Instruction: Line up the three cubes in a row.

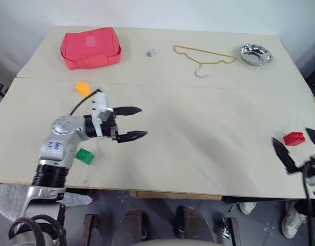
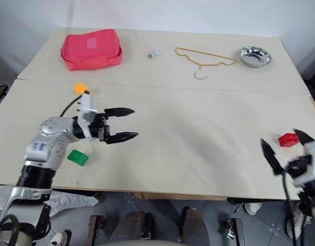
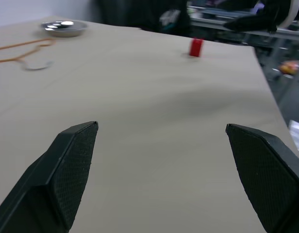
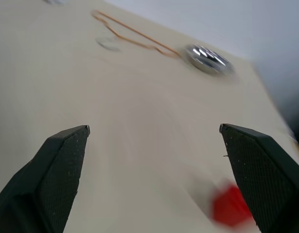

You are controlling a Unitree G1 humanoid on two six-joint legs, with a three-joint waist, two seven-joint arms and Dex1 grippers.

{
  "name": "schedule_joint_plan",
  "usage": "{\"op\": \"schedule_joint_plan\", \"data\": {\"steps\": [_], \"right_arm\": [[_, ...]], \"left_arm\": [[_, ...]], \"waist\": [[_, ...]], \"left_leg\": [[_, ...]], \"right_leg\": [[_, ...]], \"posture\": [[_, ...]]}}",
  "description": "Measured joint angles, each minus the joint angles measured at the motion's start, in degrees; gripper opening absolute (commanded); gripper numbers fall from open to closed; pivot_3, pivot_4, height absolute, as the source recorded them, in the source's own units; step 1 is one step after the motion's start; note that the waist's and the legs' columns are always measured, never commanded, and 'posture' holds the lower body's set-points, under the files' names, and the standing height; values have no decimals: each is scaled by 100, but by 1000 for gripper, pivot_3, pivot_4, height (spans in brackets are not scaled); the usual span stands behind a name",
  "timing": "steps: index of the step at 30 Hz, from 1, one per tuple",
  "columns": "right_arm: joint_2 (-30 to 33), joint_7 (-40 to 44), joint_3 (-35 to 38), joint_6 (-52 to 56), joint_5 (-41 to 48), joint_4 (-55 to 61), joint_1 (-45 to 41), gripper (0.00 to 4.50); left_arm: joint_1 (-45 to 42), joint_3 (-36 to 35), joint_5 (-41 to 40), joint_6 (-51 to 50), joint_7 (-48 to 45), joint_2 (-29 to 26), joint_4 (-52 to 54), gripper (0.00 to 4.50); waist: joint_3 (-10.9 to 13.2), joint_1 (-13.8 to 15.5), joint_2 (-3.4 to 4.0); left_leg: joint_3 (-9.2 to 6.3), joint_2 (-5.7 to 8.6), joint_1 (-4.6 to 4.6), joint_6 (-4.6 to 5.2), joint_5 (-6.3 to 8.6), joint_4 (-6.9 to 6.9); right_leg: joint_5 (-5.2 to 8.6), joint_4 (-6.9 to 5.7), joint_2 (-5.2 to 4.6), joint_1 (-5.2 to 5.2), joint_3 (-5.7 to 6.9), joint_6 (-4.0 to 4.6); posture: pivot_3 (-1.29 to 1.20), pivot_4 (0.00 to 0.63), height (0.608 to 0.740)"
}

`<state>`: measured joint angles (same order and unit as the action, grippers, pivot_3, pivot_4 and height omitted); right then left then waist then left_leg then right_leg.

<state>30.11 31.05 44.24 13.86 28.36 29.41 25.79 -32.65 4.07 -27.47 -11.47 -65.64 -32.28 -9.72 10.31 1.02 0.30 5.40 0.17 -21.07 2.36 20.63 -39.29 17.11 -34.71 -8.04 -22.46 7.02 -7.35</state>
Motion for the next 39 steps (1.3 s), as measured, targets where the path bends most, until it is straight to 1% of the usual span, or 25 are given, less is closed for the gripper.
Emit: {"op": "schedule_joint_plan", "data": {"steps": [4,6,8,11,14,15,17,18,20,23,24,26,31,36,39], "right_arm": [[-409,38,566,-35,116,-79,725,4500],[-480,20,622,19,210,-155,819,4500],[-406,-40,621,170,330,-156,718,4500],[125,-194,621,607,478,-280,310,4500],[876,-389,613,1379,684,-732,-366,4500],[1190,-428,572,1778,768,-1056,-683,4500],[1299,-436,542,1916,781,-1226,-857,4500],[1567,-408,300,2098,741,-1634,-1162,4500],[1828,-400,146,2269,669,-2077,-1472,4500],[2074,-351,-82,2609,657,-2510,-1858,4500],[2239,-239,-329,2683,598,-2793,-2096,4500],[2374,-113,-663,2690,432,-3185,-2437,4500],[2383,-8,-1291,2498,-2,-4098,-3138,4500],[2404,191,-1723,2313,-378,-4778,-3668,4500],[2404,252,-1909,2225,-543,-5060,-3887,3933]], "left_arm": [[-44,147,140,81,-301,76,-62,4477],[-42,144,147,40,-399,47,-61,4477],[-35,139,165,51,-406,55,-20,4477],[-11,122,199,82,-366,106,20,4477],[59,97,222,119,-275,140,100,4477],[92,77,222,122,-267,146,169,4477],[104,73,223,132,-273,150,232,4477],[135,50,250,178,-287,111,234,4477],[137,67,299,219,-308,110,231,4477],[142,63,337,274,-330,90,226,4477],[141,56,346,289,-323,90,232,4477],[170,53,389,341,-309,88,267,4477],[416,109,499,439,-272,96,494,4477],[408,114,542,481,-230,112,500,4477],[391,115,564,524,-219,120,498,4500]], "waist": [[0,-37,0],[0,-65,0],[0,-96,0],[0,-113,0],[0,-100,1],[0,-83,0],[0,-21,1],[-1,-21,-2],[-1,-11,1],[-1,46,0],[-1,44,0],[-1,31,0],[-1,30,0],[-1,25,0],[-1,24,0]], "left_leg": [[5,-31,6,-1,0,2],[9,-30,9,0,0,2],[11,-26,12,2,0,1],[12,-25,15,4,-1,1],[8,-24,13,6,-3,1],[5,-23,9,7,-3,0],[-5,-20,1,11,-5,0],[0,-18,1,11,-5,-6],[4,-1,-4,25,-11,-6],[-2,0,-9,26,-11,-8],[-2,4,-10,29,-12,-8],[0,5,-11,30,-12,-8],[-2,4,-13,30,-13,-8],[-3,3,-15,31,-13,-12],[-4,3,-15,31,-13,-12]], "right_leg": [[0,-4,8,-4,-18,1],[0,-4,5,-4,-29,0],[-2,-7,-3,-3,-36,-2],[-2,-12,-7,-3,-39,-2],[-2,-12,-10,-5,-35,-2],[-2,-12,-10,-6,-30,-1],[-1,-10,-13,-7,-20,-1],[-2,-10,-13,-5,-23,-2],[-6,-12,-31,-9,-24,-9],[-7,-11,-34,-8,-17,-11],[-9,-9,-38,-7,-16,-15],[-11,-6,-38,-7,-15,-18],[-11,-6,-38,-7,-10,-18],[-11,-6,-39,-5,-6,-20],[-11,-6,-39,-5,-5,-20]], "posture": [[0,150,740],[0,150,740],[0,150,740],[0,150,740],[0,150,740],[0,150,740],[0,150,740],[0,150,740],[0,150,740],[0,150,740],[0,150,740],[0,150,740],[0,150,740],[0,150,740],[0,150,740]]}}
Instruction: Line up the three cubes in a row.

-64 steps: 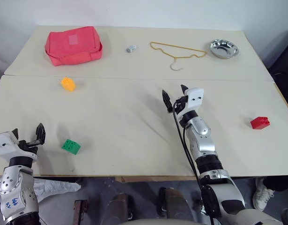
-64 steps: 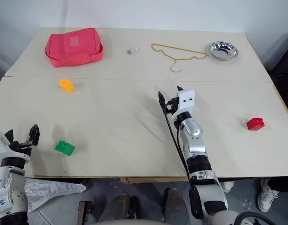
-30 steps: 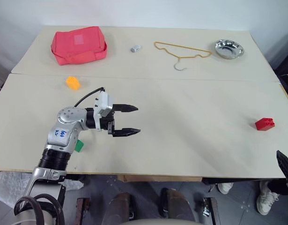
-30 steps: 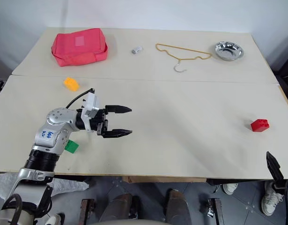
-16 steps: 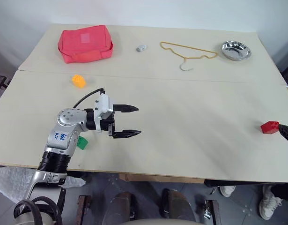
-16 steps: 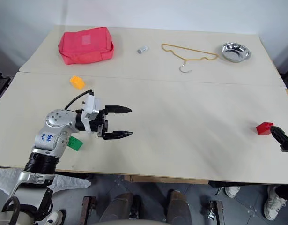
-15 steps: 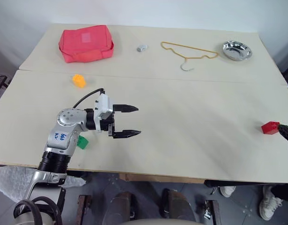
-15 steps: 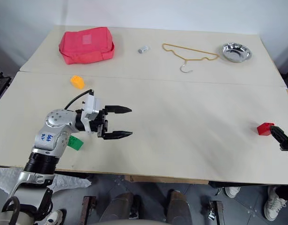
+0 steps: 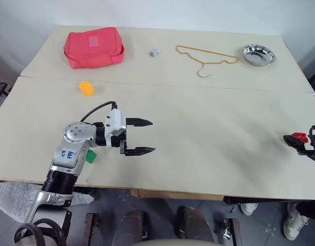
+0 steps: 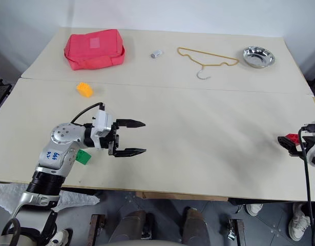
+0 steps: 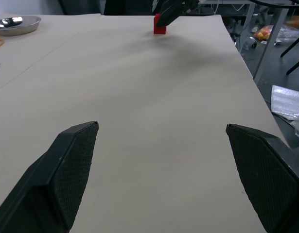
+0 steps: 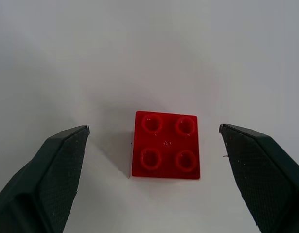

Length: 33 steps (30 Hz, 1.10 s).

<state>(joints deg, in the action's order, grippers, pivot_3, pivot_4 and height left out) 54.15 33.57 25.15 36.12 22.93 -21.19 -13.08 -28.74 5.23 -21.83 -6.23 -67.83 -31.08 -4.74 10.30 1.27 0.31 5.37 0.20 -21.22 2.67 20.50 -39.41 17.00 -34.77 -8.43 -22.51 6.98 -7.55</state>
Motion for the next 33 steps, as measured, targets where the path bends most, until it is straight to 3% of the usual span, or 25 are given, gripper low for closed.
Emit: {"op": "schedule_joint_plan", "data": {"steps": [7,8,12,16,19,22,26,33], "right_arm": [[0,226,-234,-126,-231,-193,-177,1582],[3,289,-263,-107,-254,-182,-222,1503],[205,797,-811,-32,-269,397,-580,1503],[342,2393,-1910,277,226,1862,-1979,1503],[287,3345,-2900,-162,-73,2020,-2849,1503],[-451,3799,-3652,-616,-477,1262,-3500,1503],[-1252,4401,-4519,-2054,-1269,-121,-4096,1503],[-1707,4718,-4683,-3458,-2029,-1949,-4499,1503]], "left_arm": [[-28,-3,15,16,66,35,1,4500],[-21,-14,14,16,89,42,5,4500],[12,-70,12,19,172,65,9,4500],[-27,-127,7,51,188,100,-26,4500],[-97,-234,-1,60,283,116,-224,4500],[-67,-380,7,82,325,67,-483,4500],[65,-441,4,59,340,28,-480,4500],[343,-528,6,44,446,-134,-229,4500]], "waist": [[0,-3,0],[0,-5,0],[3,-65,6],[12,-219,22],[14,-150,12],[17,-122,0],[18,-120,-1],[18,-173,-1]], "left_leg": [[-1,0,-1,0,0,-1],[-1,0,-1,0,0,-2],[-2,-3,0,0,0,-6],[-10,-14,0,-6,1,-13],[-20,-12,-8,-11,4,-24],[-25,1,-25,-4,7,-51],[-43,5,-39,0,9,-58],[-59,4,-44,-1,8,-56]], "right_leg": [[0,0,0,0,2,0],[0,0,0,1,2,0],[0,-6,0,-2,1,0],[1,-14,7,-4,7,2],[2,-9,8,2,18,4],[-1,-12,-7,2,26,-2],[-2,-15,-10,0,42,-4],[-2,-15,-10,2,58,-4]], "posture": [[0,150,740],[0,150,740],[0,150,740],[0,150,740],[0,150,740],[0,150,740],[0,150,740],[0,150,740]]}}
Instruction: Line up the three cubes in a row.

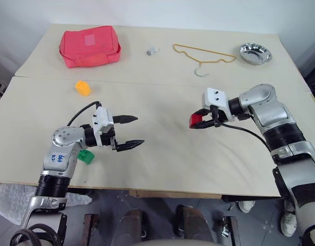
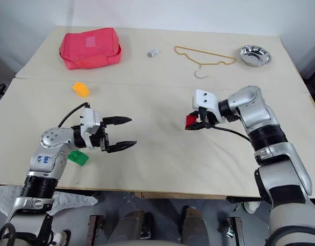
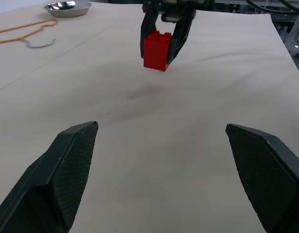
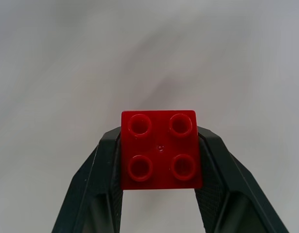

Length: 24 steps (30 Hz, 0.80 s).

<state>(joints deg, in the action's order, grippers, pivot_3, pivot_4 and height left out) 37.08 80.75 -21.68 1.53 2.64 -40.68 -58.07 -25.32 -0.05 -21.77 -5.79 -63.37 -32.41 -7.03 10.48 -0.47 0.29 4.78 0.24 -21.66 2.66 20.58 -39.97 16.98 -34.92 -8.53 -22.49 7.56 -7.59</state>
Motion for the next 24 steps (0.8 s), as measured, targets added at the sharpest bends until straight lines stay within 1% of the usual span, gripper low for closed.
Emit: {"op": "schedule_joint_plan", "data": {"steps": [2,6,7,9,11,12,15,16,18,20,22,24], "right_arm": [[-188,79,-23,-237,-122,-318,-24,1503],[-351,303,-7,-543,-204,-688,-184,1503],[-416,344,24,-626,-216,-808,-220,2072],[-434,432,35,-680,-313,-954,-263,2422],[-466,504,61,-786,-324,-1090,-261,3100],[-488,531,105,-837,-311,-1109,-258,3367],[-503,599,347,-1154,-182,-1064,-250,4363],[-475,627,484,-1295,-80,-960,-213,4439],[-397,690,818,-1411,222,-654,-64,4439],[-320,724,1179,-1266,741,-229,217,4439],[-159,729,1390,-959,1094,202,545,4439],[-3,730,1434,-874,1462,741,975,4439]], "left_arm": [[4,-29,0,0,56,-31,6,4500],[2,-127,0,8,120,-76,6,4500],[0,-130,2,19,120,-106,5,4500],[-26,-133,7,64,129,-120,3,4500],[-29,-183,6,81,166,-144,4,4500],[-28,-208,3,70,181,-170,8,4500],[0,-353,-17,-53,221,-443,69,4500],[31,-580,-66,-112,311,-575,89,4500],[190,-1112,-162,-177,417,-949,121,4500],[596,-1661,-328,-189,361,-1286,162,4500],[1061,-2176,-533,-198,223,-1432,150,4500],[1482,-2524,-634,-192,103,-1530,-3,4500]], "waist": [[0,-37,0],[0,-121,0],[0,-128,0],[0,-132,1],[0,-132,1],[0,-132,1],[1,-133,2],[2,-133,3],[2,-133,3],[2,-150,5],[4,-139,7],[4,-116,7]], "left_leg": [[0,-1,0,0,0,-1],[-7,-2,1,0,0,-2],[-8,-3,1,-1,0,-1],[-9,-3,2,-1,0,-1],[-9,-3,1,-1,0,-1],[-9,-3,1,-1,0,-1],[-11,-3,1,-1,0,-1],[-12,-4,1,-1,0,0],[-15,-4,1,-2,0,2],[-17,-4,6,-6,2,6],[-19,-4,6,-6,3,9],[-21,-4,5,-6,3,7]], "right_leg": [[0,-2,0,0,0,0],[1,-9,1,1,4,2],[2,-10,1,0,5,3],[2,-11,1,0,5,4],[2,-10,1,0,4,4],[2,-10,1,0,4,4],[2,-11,1,0,4,4],[2,-10,1,0,4,4],[2,-10,1,0,4,4],[2,-12,0,0,4,4],[2,-10,0,1,4,4],[2,-7,0,4,6,4]], "posture": [[0,150,740],[0,150,740],[0,150,740],[0,150,740],[0,150,740],[0,150,740],[0,150,740],[0,150,740],[0,150,740],[0,150,740],[0,150,740],[0,150,740]]}}
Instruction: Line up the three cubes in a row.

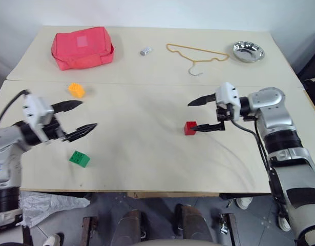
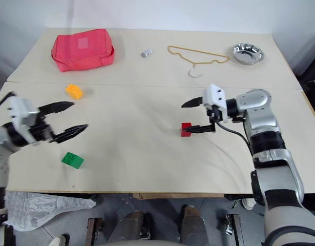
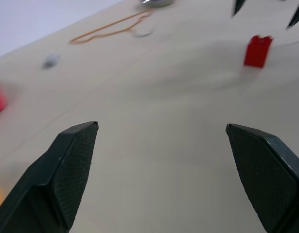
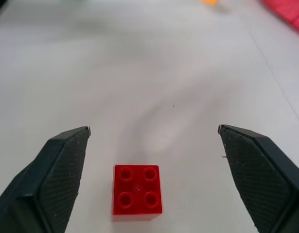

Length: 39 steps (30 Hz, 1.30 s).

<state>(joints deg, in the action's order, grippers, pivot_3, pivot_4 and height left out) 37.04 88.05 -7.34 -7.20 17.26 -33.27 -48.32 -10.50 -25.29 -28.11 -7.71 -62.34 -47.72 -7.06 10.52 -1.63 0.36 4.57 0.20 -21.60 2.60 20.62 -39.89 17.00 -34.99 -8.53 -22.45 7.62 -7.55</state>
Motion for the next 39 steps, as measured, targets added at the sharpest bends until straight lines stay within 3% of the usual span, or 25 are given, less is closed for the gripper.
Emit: {"op": "schedule_joint_plan", "data": {"steps": [4,7,11,14,17,20,25,28,32,39], "right_arm": [[-72,-5,277,598,1139,1614,1319,4439],[-340,-9,521,636,1641,2108,2032,4439],[-333,1,563,522,1692,2275,2154,4439],[-200,-2,627,631,1747,2294,2311,4439],[-65,-4,803,606,1745,2256,2491,4439],[71,-4,932,554,1672,2164,2585,4439],[72,-19,973,486,1580,2191,2744,4439],[41,-38,972,488,1552,2265,2787,4439],[16,-82,972,489,1531,2292,2841,4500],[16,-325,1112,414,1408,2217,2936,4500]], "left_arm": [[1218,-984,-60,272,-344,-265,-1126,4500],[2046,-1388,23,484,-576,-308,-1889,4500],[2467,-1655,-46,504,-725,-271,-1864,4500],[2689,-1703,-179,482,-696,-50,-1193,4500],[2886,-1456,-401,204,-435,460,176,4500],[2949,-772,-405,18,13,1055,1275,4500],[2770,-105,267,98,1261,1841,1560,4500],[2724,1,382,222,1538,1973,1566,4500],[2654,121,638,503,1804,2000,1497,3695],[2419,204,610,716,1530,1740,1124,1553]], "waist": [[0,-14,0],[4,-7,-5],[10,101,-24],[10,157,-25],[10,145,-23],[10,137,-21],[9,123,-23],[8,147,-21],[8,158,-20],[6,171,-17]], "left_leg": [[9,-6,12,-9,6,9],[40,-6,28,-8,6,21],[42,-6,36,-6,7,4],[37,-5,35,-6,17,4],[34,4,34,-5,23,11],[44,9,37,0,24,17],[73,-19,44,0,23,10],[73,-22,45,0,23,-2],[72,-21,44,0,24,-6],[70,-20,43,-1,24,-7]], "right_leg": [[1,-2,5,0,3,2],[3,2,-1,0,-2,6],[3,-2,-18,8,-14,6],[0,-3,-56,5,-32,10],[2,-2,-85,5,-34,16],[2,0,-81,5,-16,15],[2,3,-4,3,-9,15],[2,-3,-5,3,-13,15],[2,-2,-9,5,-16,15],[2,-2,-11,5,-13,15]], "posture": [[0,150,740],[0,150,740],[0,150,740],[0,150,740],[0,150,740],[0,150,740],[0,150,740],[0,150,740],[0,150,740],[0,150,740]]}}
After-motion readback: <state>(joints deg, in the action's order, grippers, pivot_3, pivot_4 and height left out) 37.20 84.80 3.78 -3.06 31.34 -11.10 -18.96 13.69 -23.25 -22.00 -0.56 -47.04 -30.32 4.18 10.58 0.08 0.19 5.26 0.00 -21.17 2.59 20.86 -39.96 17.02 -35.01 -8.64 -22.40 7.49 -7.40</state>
